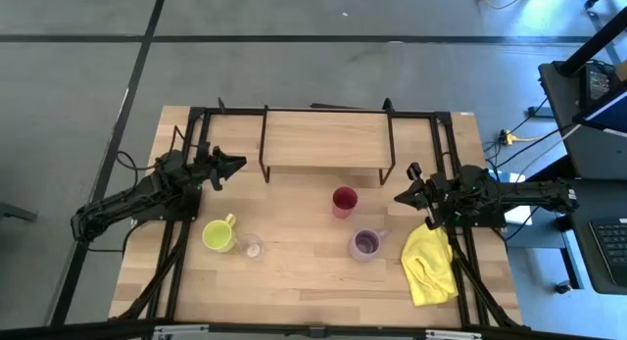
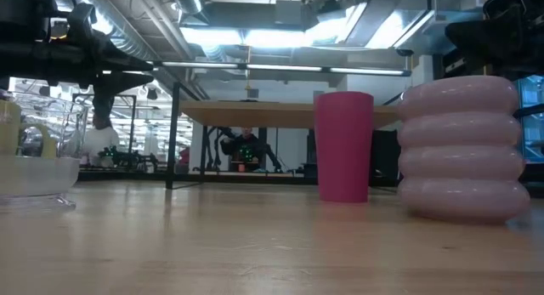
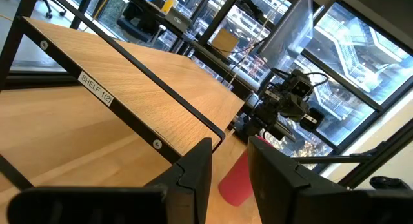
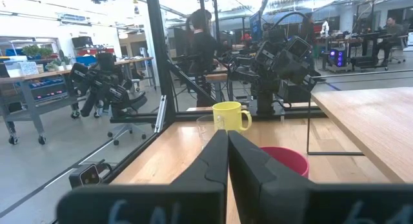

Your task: Stack small to large cups/mugs on shelf

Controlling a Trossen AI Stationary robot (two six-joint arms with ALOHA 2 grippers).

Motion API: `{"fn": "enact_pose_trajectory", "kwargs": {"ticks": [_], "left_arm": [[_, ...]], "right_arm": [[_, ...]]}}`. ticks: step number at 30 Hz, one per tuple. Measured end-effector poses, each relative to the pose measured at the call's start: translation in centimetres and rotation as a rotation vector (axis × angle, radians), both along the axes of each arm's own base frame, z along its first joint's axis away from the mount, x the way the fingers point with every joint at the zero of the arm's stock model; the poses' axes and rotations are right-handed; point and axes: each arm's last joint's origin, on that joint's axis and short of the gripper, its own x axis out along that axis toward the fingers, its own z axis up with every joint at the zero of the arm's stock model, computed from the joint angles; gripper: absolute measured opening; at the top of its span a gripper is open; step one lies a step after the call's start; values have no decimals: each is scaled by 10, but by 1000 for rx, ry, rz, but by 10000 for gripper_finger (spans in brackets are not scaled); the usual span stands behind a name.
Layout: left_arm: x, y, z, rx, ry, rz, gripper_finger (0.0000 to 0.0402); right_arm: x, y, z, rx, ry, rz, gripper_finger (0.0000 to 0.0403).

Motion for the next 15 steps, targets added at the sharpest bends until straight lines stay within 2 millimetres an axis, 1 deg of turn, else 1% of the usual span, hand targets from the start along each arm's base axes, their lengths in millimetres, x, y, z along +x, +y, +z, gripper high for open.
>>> {"fn": "enact_pose_trajectory", "kwargs": {"ticks": [7,9,13,15], "left_arm": [[0,0,0,0,0,0,94],[0,0,0,0,0,0,94],[0,0,0,0,0,0,94],[0,0,0,0,0,0,94]], "right_arm": [[0,0,1,-12,-9,-4,14],[0,-1,3,-44,-44,-43,14],[-3,-3,15,-35,-173,-103,14],[-5,-3,21,-14,-233,-101,14]]}}
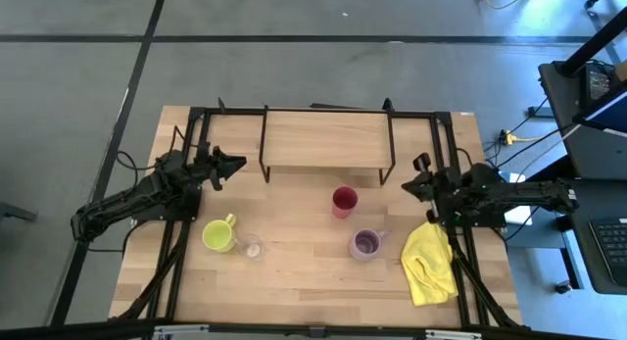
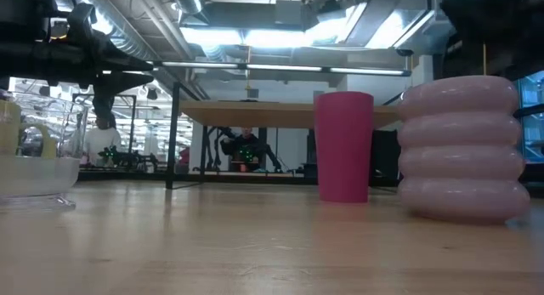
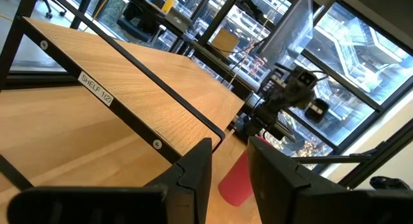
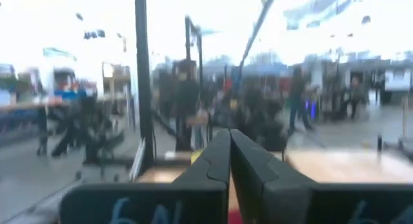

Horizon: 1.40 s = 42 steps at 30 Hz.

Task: Stack small to large cups/mugs on shelf
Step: Put the pink cup on the shelf

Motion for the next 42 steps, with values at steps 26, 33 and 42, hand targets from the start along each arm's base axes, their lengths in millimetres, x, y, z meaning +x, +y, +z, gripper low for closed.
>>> {"fn": "enact_pose_trajectory", "kwargs": {"ticks": [26,33,42], "left_arm": [[-1,3,1,0,-14,124,94],[-3,5,5,76,-27,199,94],[-5,6,17,217,-98,272,94]], "right_arm": [[-2,0,4,384,9,143,14],[-1,0,4,346,4,128,14],[-1,0,3,344,9,126,14]]}}
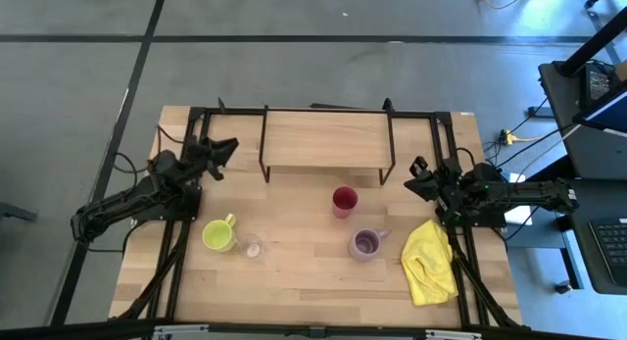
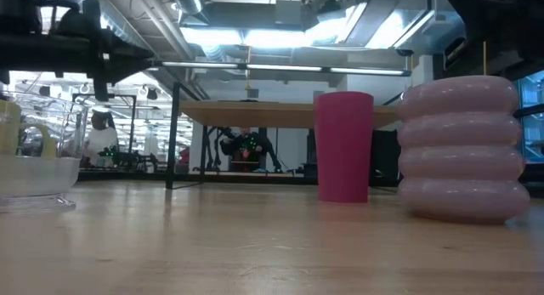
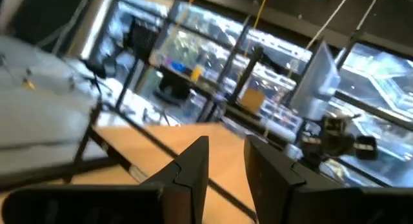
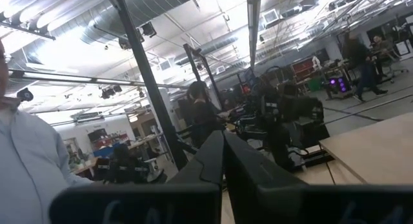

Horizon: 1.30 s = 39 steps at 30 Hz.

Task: Stack small to large cups/mugs on shelf
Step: Put the pink cup on the shelf

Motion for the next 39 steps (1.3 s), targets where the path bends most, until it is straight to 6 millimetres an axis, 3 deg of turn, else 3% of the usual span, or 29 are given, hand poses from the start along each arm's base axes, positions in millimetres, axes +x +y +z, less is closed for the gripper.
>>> {"fn": "enact_pose_trajectory", "kwargs": {"ticks": [8,19,25,34,39], "left_arm": [[-3,-1,12,62,-110,11,94],[-3,-2,13,66,-119,11,94],[-3,-1,10,-137,-218,-33,94],[-3,0,10,-76,-180,16,94],[-3,0,10,-136,-222,-12,94]], "right_arm": [[0,0,0,0,2,0,14],[0,0,0,3,3,2,14],[0,0,0,29,7,12,14],[0,0,0,24,6,11,14],[0,0,0,23,6,10,14]]}}
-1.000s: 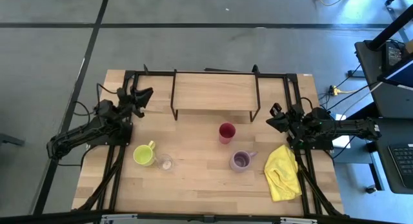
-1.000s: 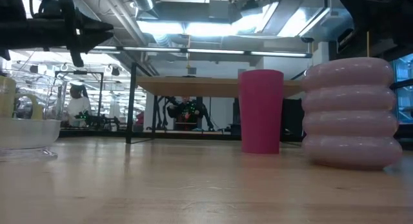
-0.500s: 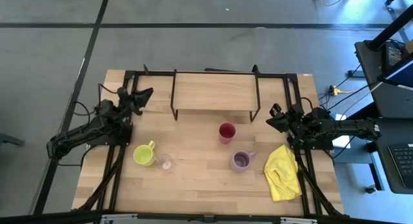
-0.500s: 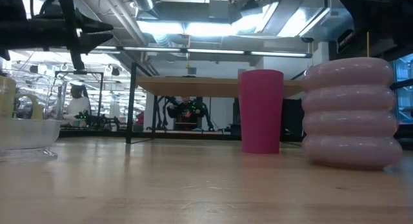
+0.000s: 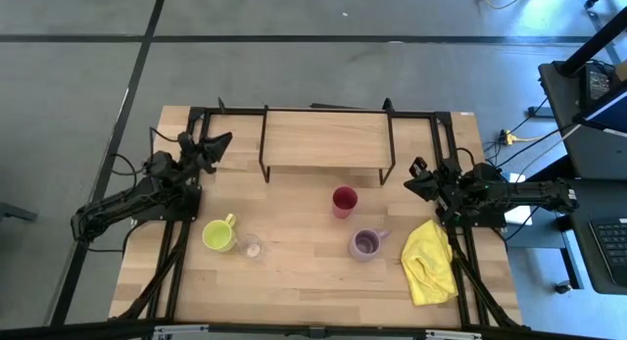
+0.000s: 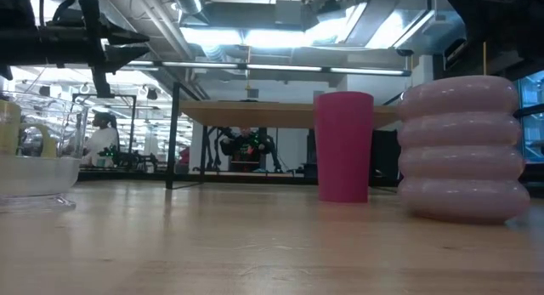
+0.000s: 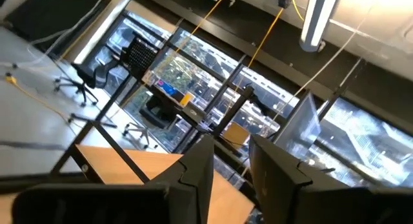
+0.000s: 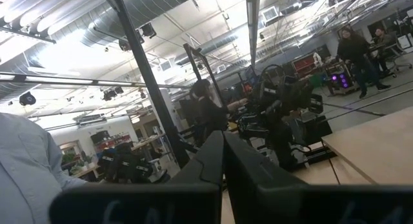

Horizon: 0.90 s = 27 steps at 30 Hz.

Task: Stack small to large cups/mugs on shelf
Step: Put the pink cup on the shelf

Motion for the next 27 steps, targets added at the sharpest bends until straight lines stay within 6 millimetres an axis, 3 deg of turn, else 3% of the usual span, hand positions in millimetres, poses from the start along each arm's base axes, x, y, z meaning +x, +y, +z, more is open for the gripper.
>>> {"fn": "enact_pose_trajectory", "kwargs": {"ticks": [4,27], "left_arm": [[0,0,0,-66,-48,-21,94],[-1,-1,4,-64,-101,-51,94]], "right_arm": [[0,0,0,-1,0,0,14],[0,0,0,-51,-7,-21,14]]}}
